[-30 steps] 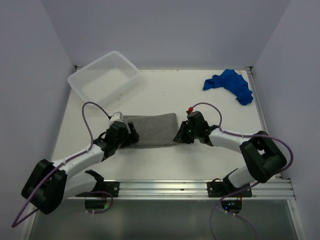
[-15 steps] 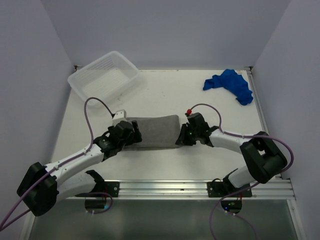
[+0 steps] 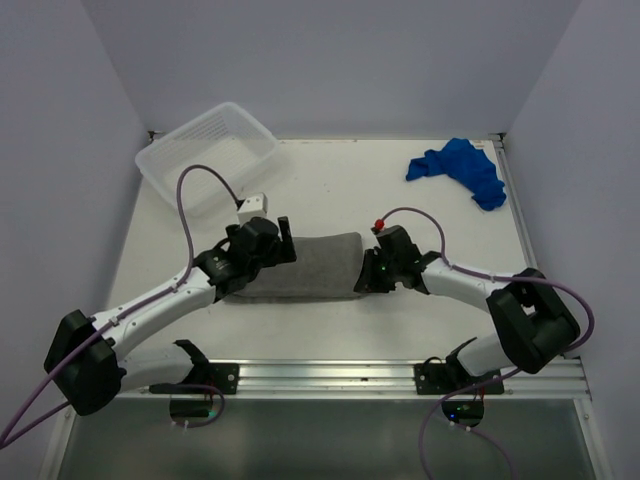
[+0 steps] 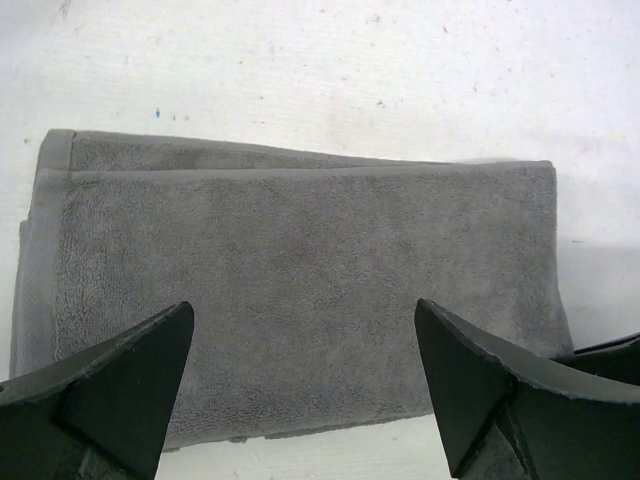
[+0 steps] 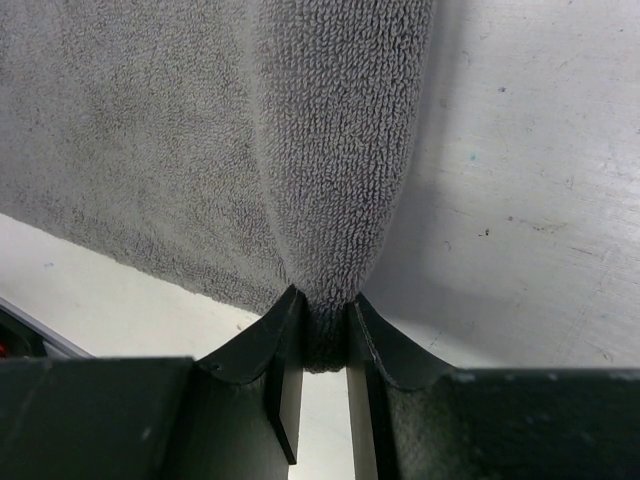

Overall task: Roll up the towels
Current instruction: Fold the towel, then roll the towel

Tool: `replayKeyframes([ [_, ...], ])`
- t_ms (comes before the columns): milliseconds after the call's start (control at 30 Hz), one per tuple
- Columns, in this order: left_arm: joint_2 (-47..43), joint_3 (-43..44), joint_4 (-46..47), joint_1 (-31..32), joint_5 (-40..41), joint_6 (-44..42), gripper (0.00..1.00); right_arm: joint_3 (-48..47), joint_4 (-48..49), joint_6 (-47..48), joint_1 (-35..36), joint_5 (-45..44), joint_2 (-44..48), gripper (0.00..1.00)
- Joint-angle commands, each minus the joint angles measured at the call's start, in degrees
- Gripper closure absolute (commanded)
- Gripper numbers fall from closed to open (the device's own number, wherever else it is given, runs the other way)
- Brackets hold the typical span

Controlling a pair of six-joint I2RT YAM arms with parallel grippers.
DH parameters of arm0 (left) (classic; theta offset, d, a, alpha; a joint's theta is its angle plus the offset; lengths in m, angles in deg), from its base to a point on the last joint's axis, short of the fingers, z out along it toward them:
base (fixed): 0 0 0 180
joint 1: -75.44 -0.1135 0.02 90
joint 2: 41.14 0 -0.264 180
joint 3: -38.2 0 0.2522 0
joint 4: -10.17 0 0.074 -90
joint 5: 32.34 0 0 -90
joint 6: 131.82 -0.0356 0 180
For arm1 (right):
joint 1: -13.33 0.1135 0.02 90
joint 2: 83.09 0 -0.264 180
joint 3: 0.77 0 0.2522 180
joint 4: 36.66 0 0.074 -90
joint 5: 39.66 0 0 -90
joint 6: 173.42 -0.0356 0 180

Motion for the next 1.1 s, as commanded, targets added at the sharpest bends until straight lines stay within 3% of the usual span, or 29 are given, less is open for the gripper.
replayKeyframes([
  [0,2.08,6.57,0.11,0.71,-0.31,-3.65,0.04,0.75,0.34,0.61,-0.12,-1.72,2.05,0.76],
  [167,8.67,11.95,-0.07,1.41,-1.63,-5.41,0.04,1.99,0.6,-0.45,-0.12,-2.78,4.16,0.63],
  [400,18.52,20.98,0.46,4.49,-2.78,-5.85,0.05,2.95,-0.63,-1.68,-0.3,-3.66,6.8,0.52],
  [833,38.47,39.45,-5.16,9.5,-4.53,-4.01,0.09,9.81,5.25,-8.71,-1.61,-6.39,10.67,0.55],
  [1067,47.61,48.51,-9.56,11.7,-2.43,-4.27,0.09,12.18,10.71,-10.12,-2.58,-4.37,8.48,0.65],
])
